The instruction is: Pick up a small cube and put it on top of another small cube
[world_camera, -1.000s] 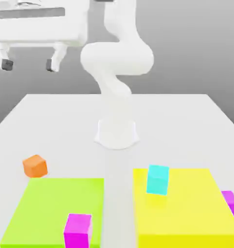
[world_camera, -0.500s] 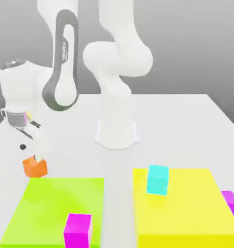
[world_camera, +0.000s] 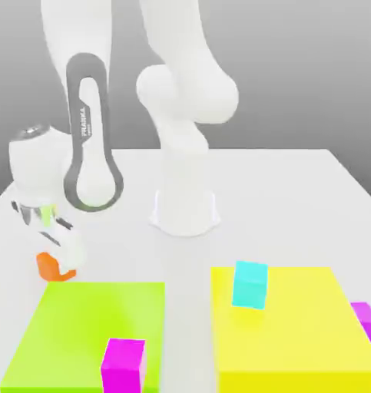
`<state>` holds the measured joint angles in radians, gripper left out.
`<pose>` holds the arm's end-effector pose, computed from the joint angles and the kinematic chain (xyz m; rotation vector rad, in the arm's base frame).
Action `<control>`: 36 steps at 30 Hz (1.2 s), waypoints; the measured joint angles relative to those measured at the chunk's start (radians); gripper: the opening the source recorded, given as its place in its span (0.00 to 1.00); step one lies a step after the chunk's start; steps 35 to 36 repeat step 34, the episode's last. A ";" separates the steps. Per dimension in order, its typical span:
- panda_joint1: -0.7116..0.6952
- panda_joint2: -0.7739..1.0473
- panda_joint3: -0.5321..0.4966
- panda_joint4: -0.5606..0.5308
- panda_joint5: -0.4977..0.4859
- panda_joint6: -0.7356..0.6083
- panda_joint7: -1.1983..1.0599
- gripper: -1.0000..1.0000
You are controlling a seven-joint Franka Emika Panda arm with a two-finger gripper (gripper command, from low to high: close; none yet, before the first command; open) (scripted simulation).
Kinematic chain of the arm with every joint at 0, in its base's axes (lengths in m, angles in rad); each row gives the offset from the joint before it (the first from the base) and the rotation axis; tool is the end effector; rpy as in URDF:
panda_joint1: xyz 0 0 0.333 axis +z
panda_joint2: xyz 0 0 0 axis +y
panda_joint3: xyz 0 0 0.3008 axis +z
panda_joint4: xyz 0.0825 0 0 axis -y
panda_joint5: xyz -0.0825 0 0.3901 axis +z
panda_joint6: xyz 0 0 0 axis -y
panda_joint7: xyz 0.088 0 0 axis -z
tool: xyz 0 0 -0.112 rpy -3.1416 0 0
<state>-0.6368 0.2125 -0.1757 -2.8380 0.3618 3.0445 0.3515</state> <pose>0.2127 -0.2736 0.1179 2.2749 -2.1627 0.0052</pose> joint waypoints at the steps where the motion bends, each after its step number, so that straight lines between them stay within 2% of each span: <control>1: 0.028 -0.024 -0.037 -0.005 -0.035 -0.018 0.025 0.00; 5: 0.073 -0.128 -0.134 -0.029 -0.237 -0.092 0.173 0.00; 8: 0.051 -0.205 -0.149 -0.045 -0.354 -0.151 0.259 0.00; 10: 0.042 -0.236 -0.134 -0.033 -0.393 -0.195 0.293 0.00; 15: 0.233 -0.214 -0.067 0.128 -0.403 -0.334 0.341 0.00; 25: 0.526 -0.137 0.109 0.490 -0.356 -0.620 0.396 0.00; 28: 0.536 -0.054 0.118 0.507 -0.342 -0.555 0.394 0.00; 29: 0.533 -0.020 0.121 0.503 -0.340 -0.517 0.393 1.00; 36: 0.533 -0.020 0.121 0.503 -0.340 -0.517 0.393 1.00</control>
